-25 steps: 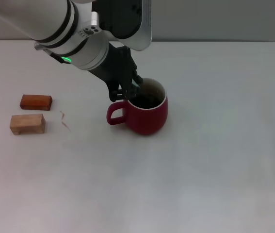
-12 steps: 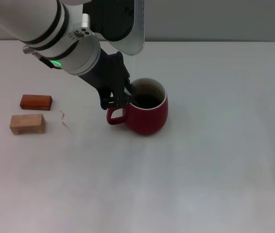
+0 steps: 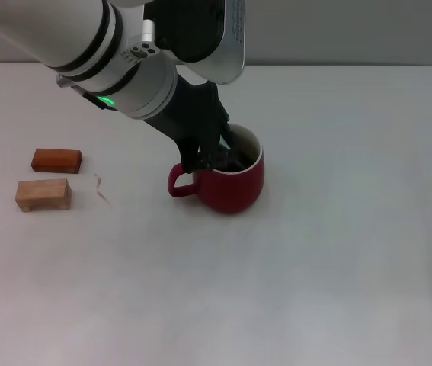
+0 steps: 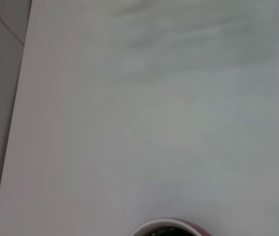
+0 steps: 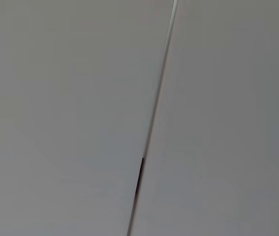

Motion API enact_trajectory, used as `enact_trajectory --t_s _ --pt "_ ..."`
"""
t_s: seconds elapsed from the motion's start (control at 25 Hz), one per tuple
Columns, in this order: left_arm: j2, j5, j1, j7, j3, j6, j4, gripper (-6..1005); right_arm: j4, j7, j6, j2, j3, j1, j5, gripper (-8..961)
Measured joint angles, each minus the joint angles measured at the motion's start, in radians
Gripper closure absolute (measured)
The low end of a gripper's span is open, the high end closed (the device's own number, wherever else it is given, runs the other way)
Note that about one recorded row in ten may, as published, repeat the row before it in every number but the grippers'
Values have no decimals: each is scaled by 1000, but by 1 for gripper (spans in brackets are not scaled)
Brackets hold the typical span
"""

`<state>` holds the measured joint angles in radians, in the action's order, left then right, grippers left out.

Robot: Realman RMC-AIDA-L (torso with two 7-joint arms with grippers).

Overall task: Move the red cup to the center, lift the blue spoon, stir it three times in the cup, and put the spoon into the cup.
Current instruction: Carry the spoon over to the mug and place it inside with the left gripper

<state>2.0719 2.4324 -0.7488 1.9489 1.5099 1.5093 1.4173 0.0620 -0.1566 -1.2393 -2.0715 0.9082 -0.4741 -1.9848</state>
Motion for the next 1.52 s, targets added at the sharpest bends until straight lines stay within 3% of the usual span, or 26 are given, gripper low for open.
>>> enact_trajectory --t_s 0.68,1.04,1.52 --pt "-3 51 14 5 31 -126 -22 826 -2 0 -6 -1 0 6 0 224" --pt "-3 112 29 22 32 -83 -3 826 -2 0 -6 0 0 2 0 224" --pt "0 98 49 26 59 -20 70 826 -2 0 -1 1 0 -2 0 223"
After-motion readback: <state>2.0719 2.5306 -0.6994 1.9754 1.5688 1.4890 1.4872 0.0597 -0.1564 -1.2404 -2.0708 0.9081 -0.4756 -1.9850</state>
